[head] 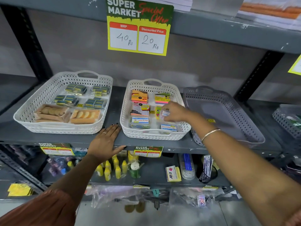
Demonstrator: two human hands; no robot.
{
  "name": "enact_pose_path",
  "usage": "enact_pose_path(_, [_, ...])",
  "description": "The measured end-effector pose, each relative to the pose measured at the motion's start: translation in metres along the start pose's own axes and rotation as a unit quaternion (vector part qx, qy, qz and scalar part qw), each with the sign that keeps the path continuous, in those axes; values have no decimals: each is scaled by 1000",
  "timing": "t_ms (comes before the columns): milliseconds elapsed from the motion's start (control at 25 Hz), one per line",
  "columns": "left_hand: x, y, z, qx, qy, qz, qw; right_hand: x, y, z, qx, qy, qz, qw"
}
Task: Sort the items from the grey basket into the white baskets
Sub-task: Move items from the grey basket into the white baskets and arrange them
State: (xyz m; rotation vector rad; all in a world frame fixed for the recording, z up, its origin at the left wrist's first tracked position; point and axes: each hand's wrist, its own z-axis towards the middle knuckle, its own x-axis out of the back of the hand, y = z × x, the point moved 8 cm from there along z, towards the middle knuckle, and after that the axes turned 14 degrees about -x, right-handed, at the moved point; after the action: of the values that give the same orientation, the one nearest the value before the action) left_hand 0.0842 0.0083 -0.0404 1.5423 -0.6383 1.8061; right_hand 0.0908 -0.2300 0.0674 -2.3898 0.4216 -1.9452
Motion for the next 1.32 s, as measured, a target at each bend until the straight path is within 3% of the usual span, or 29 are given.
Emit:
enact_pose_path(400, [1,1,-1,-17,13,-18,1000,-36,9,5,-24,-46,-43,998])
enact_pose_path(480, [17,2,-5,9,78,-108,991,-39,12,6,-25,-62,-54,996])
enact_pose_path(560, [46,9,-7,28,200,-200,959,-43,17,7,-29,-76,-80,993])
enact_pose_path(640, [87,24,8,6,307,-200,930,-46,21,7,-36,-81,-90,992])
enact_pose_path(680, [103,33,26,-12,309,-194,931,-47,22,6,-39,-78,-90,992])
enact_pose_path(720, [112,41,50,-30,264,-195,944,-47,22,5,-39,-71,-91,992])
enact_pose_path(800, [93,49,100,-60,54,-186,979,-44,20,2,-36,-64,-87,993])
enact_pose_path(880, [57,46,120,-73,-144,-123,979,-43,18,2,-30,-66,-74,995])
enact_pose_path(920, [44,43,123,-82,-188,-94,974,-45,19,2,-32,-69,-69,995])
enact_pose_path(1160, [27,38,129,-98,-163,-100,977,-36,20,4,-38,-108,-9,993])
enact_pose_path(1320, [47,20,146,-58,-86,-203,974,3,31,44,-72,-24,77,994])
